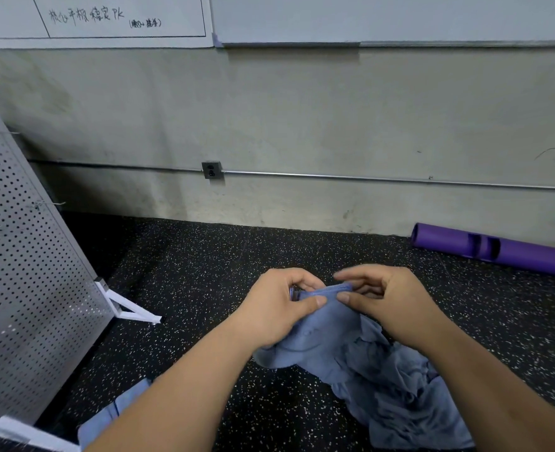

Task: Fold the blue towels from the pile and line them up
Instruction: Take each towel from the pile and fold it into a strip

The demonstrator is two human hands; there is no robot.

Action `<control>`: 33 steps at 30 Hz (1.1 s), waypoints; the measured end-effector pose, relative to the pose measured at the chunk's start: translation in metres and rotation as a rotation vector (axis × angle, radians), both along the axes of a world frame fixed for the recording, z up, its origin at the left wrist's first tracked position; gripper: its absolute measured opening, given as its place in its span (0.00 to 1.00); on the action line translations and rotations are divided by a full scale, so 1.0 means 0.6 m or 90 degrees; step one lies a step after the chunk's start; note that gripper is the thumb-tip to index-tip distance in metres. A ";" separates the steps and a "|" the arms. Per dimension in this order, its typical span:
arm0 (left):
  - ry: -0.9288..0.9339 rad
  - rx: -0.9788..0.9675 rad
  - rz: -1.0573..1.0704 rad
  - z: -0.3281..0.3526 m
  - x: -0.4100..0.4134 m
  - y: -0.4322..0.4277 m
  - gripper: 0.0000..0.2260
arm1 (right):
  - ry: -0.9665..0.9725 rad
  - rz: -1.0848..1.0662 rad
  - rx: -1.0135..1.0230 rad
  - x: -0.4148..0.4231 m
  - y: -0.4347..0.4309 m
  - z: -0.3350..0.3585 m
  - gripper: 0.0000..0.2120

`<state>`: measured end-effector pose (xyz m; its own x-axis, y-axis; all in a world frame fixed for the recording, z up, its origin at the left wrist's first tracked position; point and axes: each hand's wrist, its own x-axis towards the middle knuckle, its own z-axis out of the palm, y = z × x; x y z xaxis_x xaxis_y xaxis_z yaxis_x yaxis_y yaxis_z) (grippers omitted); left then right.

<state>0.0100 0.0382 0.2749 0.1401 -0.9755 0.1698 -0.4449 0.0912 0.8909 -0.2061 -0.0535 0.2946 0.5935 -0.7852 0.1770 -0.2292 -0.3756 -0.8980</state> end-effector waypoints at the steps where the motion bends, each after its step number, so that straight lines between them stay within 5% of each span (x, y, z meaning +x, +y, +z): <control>1: -0.027 -0.012 0.017 -0.002 0.001 -0.001 0.06 | 0.034 -0.018 -0.028 -0.001 -0.002 -0.003 0.14; 5: -0.092 -0.064 0.200 0.010 0.020 -0.006 0.04 | 0.040 -0.173 -0.084 -0.014 -0.020 -0.007 0.10; 10: 0.136 -0.132 0.419 0.022 0.068 -0.006 0.09 | -0.107 -0.311 -0.055 -0.052 -0.055 -0.003 0.08; 15: 0.221 -0.100 0.390 0.021 0.077 -0.003 0.15 | -0.128 -0.290 -0.054 -0.053 -0.057 -0.006 0.07; 19: 0.283 -0.035 0.266 0.028 0.087 0.006 0.09 | -0.150 -0.311 -0.045 -0.065 -0.065 -0.010 0.07; 27: 0.074 0.015 0.149 0.004 0.108 0.018 0.09 | -0.168 -0.307 -0.036 -0.094 -0.074 -0.015 0.09; 33: -0.096 -0.046 0.194 -0.003 0.129 0.026 0.09 | -0.149 -0.322 -0.057 -0.112 -0.076 -0.018 0.08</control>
<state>0.0873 0.0536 0.2729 0.3918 -0.8769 0.2783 -0.5876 -0.0057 0.8091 -0.2731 -0.0992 0.2837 0.0846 -0.9373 0.3381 -0.1997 -0.3484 -0.9158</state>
